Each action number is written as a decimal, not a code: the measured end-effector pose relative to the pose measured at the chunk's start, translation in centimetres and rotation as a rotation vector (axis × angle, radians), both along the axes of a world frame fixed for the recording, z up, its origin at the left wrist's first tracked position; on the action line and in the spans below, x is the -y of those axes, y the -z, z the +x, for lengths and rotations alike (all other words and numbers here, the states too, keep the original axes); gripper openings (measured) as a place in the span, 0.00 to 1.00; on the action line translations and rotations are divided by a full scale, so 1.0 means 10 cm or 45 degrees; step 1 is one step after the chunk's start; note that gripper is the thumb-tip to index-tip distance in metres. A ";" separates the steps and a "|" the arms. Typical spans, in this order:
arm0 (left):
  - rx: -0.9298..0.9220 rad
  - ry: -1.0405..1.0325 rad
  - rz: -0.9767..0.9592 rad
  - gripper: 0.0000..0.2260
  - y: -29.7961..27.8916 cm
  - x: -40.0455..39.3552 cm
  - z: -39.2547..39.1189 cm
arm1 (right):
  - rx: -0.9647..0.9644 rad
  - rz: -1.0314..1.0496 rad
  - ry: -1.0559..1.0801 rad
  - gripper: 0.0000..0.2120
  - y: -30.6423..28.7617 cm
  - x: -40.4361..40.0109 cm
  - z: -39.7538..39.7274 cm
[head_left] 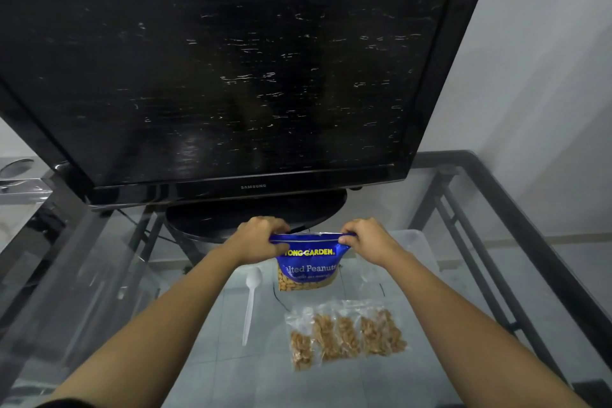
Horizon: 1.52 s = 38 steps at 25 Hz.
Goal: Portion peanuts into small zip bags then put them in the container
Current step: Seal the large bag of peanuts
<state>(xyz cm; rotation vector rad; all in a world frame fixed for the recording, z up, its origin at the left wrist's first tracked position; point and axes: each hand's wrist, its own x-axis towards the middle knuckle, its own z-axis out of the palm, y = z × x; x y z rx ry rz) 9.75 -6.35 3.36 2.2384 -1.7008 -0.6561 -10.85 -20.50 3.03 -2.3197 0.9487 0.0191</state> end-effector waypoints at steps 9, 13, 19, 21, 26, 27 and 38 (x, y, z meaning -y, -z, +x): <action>0.092 0.250 0.113 0.11 -0.12 0.63 -0.64 | 0.002 -0.052 -0.036 0.09 0.00 0.05 0.00; 0.152 0.239 0.061 0.10 -0.10 0.65 -0.68 | -0.014 -0.071 -0.043 0.09 0.01 0.06 0.02; 0.355 0.269 -0.012 0.12 -0.01 0.50 -0.50 | -0.005 -0.070 -0.122 0.11 -0.02 0.07 0.03; 0.399 0.252 -0.022 0.13 0.01 0.44 -0.43 | -0.003 -0.047 -0.137 0.12 -0.03 0.07 0.04; 0.426 0.219 -0.020 0.14 0.04 0.28 -0.25 | 0.006 0.025 -0.127 0.14 -0.02 0.08 0.05; 0.427 0.205 -0.018 0.14 0.05 0.25 -0.21 | 0.005 0.037 -0.124 0.14 -0.02 0.08 0.05; 0.419 0.041 0.023 0.12 0.09 -0.10 0.15 | -0.015 0.029 -0.138 0.13 0.00 0.08 0.05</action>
